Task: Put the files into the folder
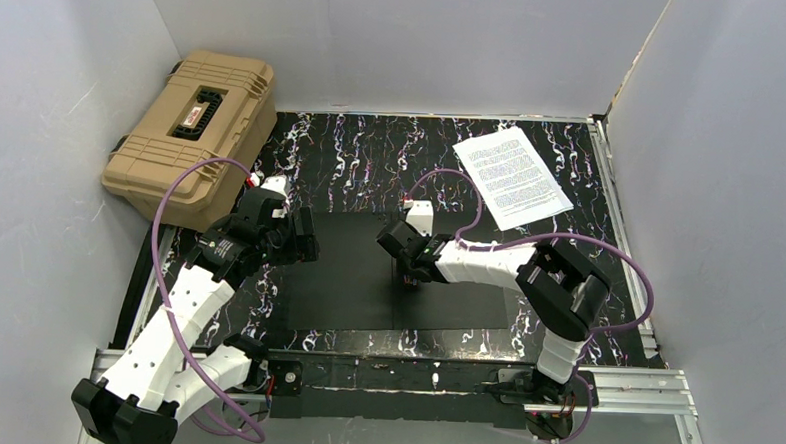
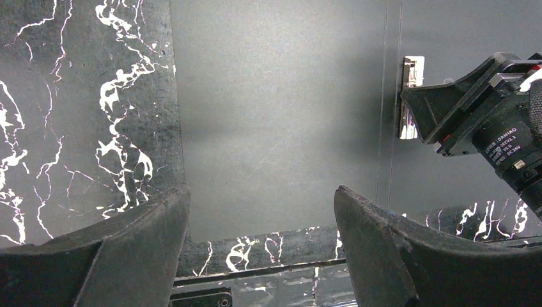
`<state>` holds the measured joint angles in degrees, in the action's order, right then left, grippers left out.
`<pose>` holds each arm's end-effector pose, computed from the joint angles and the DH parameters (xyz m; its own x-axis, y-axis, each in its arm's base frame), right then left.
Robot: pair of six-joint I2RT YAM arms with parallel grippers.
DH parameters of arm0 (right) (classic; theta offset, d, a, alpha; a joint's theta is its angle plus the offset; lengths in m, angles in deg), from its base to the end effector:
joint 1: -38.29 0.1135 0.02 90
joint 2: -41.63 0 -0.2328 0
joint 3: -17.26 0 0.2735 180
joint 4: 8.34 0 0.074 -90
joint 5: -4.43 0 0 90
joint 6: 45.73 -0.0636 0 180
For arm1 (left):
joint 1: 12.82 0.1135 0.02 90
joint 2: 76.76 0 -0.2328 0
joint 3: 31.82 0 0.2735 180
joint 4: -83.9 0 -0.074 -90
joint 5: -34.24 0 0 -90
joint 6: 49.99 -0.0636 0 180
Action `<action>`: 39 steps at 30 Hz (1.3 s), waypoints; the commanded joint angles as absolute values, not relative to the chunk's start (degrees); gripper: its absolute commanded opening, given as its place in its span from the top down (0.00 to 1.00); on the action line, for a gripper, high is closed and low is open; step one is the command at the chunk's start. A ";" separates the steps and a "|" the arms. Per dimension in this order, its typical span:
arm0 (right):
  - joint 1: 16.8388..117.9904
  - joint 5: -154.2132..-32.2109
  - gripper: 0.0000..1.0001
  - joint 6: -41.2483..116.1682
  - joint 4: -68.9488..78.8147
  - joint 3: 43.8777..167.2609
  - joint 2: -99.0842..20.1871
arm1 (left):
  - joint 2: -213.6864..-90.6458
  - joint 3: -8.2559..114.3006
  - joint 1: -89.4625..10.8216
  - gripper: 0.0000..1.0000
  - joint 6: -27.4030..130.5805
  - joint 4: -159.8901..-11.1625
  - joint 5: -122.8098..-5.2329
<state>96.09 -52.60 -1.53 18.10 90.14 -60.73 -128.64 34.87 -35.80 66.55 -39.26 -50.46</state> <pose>0.2314 0.3025 0.1008 -0.7002 0.0169 -0.7138 -0.0652 0.9940 0.0875 0.2257 -0.0893 0.2746 -0.6969 -0.1877 -0.6922 0.0158 0.9609 -0.2766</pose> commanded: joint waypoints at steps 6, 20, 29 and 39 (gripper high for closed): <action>95.85 -51.62 0.74 -2.13 20.45 92.93 -59.82 | -128.38 34.51 -35.54 0.19 66.09 -38.70 -51.93; 95.90 -53.96 0.47 4.52 25.14 96.23 -52.18 | -132.06 35.70 -35.70 0.19 71.47 -40.52 -57.84; 97.33 -58.19 0.57 6.80 26.18 95.06 -51.80 | -140.86 32.70 -39.44 0.22 76.10 -46.97 -58.80; 99.39 -59.01 0.71 6.92 27.30 94.47 -55.21 | -152.09 31.78 -43.87 0.26 78.90 -49.75 -56.54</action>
<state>98.73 -58.79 6.58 25.90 94.31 -53.72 -149.71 32.84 -42.89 77.40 -48.97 -57.87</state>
